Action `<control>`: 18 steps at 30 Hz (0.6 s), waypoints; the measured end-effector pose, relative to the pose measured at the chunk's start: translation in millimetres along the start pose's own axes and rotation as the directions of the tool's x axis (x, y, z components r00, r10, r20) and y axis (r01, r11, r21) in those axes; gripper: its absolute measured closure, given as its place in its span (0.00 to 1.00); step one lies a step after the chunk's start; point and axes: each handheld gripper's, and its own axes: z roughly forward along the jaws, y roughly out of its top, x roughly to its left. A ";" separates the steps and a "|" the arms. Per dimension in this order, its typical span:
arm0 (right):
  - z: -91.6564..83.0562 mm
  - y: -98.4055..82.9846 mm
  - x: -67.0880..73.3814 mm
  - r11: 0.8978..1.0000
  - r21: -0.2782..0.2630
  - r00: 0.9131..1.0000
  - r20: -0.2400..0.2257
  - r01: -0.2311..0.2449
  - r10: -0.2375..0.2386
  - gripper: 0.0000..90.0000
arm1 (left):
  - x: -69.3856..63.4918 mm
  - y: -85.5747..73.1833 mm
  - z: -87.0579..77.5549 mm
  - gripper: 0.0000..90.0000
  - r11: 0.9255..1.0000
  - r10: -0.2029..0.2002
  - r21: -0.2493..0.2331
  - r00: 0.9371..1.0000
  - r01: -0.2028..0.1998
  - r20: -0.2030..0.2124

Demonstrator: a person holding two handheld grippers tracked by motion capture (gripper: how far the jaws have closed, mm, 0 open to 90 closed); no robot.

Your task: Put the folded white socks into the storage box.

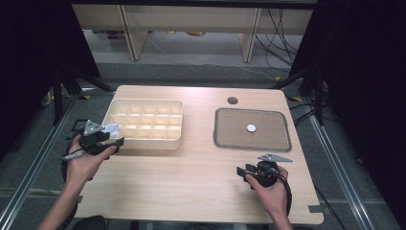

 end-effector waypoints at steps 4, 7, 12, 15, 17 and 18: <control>0.3 0.0 -0.3 1.000 -0.008 1.000 -0.001 -0.002 0.002 0.59 | -6.2 -12.6 0.0 0.44 1.000 -0.019 -0.018 1.000 0.019 -0.005; -0.9 0.2 0.1 1.000 -0.001 1.000 -0.007 -0.006 0.006 0.59 | -10.1 -21.2 0.0 0.44 0.999 -0.026 -0.031 1.000 0.026 -0.010; 0.3 -0.7 -0.1 1.000 -0.004 1.000 -0.007 0.000 0.000 0.59 | -18.6 -35.5 2.3 0.44 0.998 -0.037 -0.054 0.999 0.037 0.001; -0.1 -0.9 0.1 1.000 0.001 1.000 -0.010 0.002 -0.002 0.59 | -24.9 -44.5 2.6 0.44 0.998 -0.049 -0.044 0.999 0.050 0.003; 1.1 -1.0 -0.2 1.000 -0.001 1.000 -0.004 0.002 -0.002 0.58 | -29.5 -49.9 1.6 0.44 0.997 -0.065 -0.050 0.998 0.065 0.007; 1.1 -1.0 -0.1 1.000 -0.001 1.000 -0.003 0.003 -0.003 0.58 | -31.1 -52.3 1.4 0.44 0.996 -0.067 -0.054 0.998 0.068 0.009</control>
